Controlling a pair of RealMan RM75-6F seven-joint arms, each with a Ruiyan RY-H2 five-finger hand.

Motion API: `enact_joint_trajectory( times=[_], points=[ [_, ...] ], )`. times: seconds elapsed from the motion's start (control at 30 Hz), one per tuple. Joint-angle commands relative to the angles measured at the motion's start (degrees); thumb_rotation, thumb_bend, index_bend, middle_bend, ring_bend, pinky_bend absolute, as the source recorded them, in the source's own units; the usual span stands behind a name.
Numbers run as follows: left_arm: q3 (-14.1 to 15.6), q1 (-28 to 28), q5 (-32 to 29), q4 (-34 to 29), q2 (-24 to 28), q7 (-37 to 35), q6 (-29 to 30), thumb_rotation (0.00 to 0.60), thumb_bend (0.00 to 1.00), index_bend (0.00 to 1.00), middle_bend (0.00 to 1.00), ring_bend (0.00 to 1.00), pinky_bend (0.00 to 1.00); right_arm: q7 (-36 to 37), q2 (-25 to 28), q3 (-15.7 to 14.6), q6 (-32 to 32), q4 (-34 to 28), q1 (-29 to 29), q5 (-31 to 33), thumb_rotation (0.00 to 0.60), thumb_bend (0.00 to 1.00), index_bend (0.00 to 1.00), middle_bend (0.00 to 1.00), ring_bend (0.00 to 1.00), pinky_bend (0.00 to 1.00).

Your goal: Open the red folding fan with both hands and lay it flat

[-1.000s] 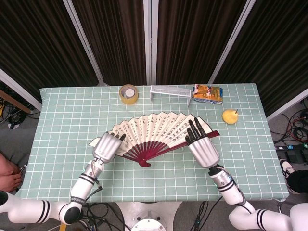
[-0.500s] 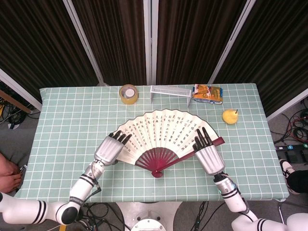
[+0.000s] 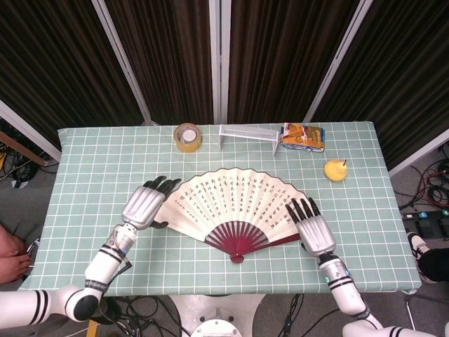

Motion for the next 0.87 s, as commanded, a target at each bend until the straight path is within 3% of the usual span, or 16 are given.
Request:
enact_joint_trajectory(
  times=[0.03,0.17,0.23,0.33,0.47,0.67,0.87],
  points=[
    [-1.80,2.51,1.68,1.73,2.61,-6.65,1.56,0.600,0.00,0.07,0.17,0.11,0.28,1.84,5.69,2.38,-4.91,-5.76,1.51,4.78,0.600,0.00,0.00,0.00,0.00,0.00],
    [-2.54,6.34,2.76,3.62,5.10,-14.76,4.48,0.600,0.00,0.08,0.18,0.11,0.28,9.28,12.59,4.17,-8.25,-10.70,2.49,5.33,0.600,0.00,0.00,0.00,0.00,0.00],
    [-2.31,8.18,3.51,4.40,6.23,-16.79,6.26,0.600,0.00,0.10,0.19,0.11,0.28,13.65,15.20,5.31,-6.51,-11.91,1.86,3.30,0.600,0.00,0.00,0.01,0.00,0.00],
    [-1.29,12.39,4.74,6.43,8.09,-20.07,10.54,0.600,0.00,0.14,0.20,0.12,0.28,20.75,18.76,5.64,-1.43,-11.87,-0.61,-1.75,0.600,0.05,0.01,0.10,0.00,0.00],
    [1.37,17.89,6.87,9.57,9.70,-23.22,14.99,0.600,0.00,0.16,0.20,0.12,0.28,28.02,22.86,4.41,5.54,-9.26,-4.68,-7.23,0.600,0.16,0.09,0.16,0.00,0.00],
    [6.62,26.81,10.33,10.53,10.21,-24.81,22.48,0.600,0.00,0.17,0.20,0.12,0.27,37.01,25.35,1.70,13.73,-5.72,-10.95,-10.85,0.600,0.16,0.09,0.16,0.00,0.00],
    [9.59,32.97,12.96,8.68,10.03,-22.84,27.92,0.600,0.00,0.17,0.20,0.12,0.26,41.83,25.45,-0.14,20.94,-4.25,-16.50,-12.66,0.600,0.16,0.10,0.16,0.00,0.00]
  ],
)
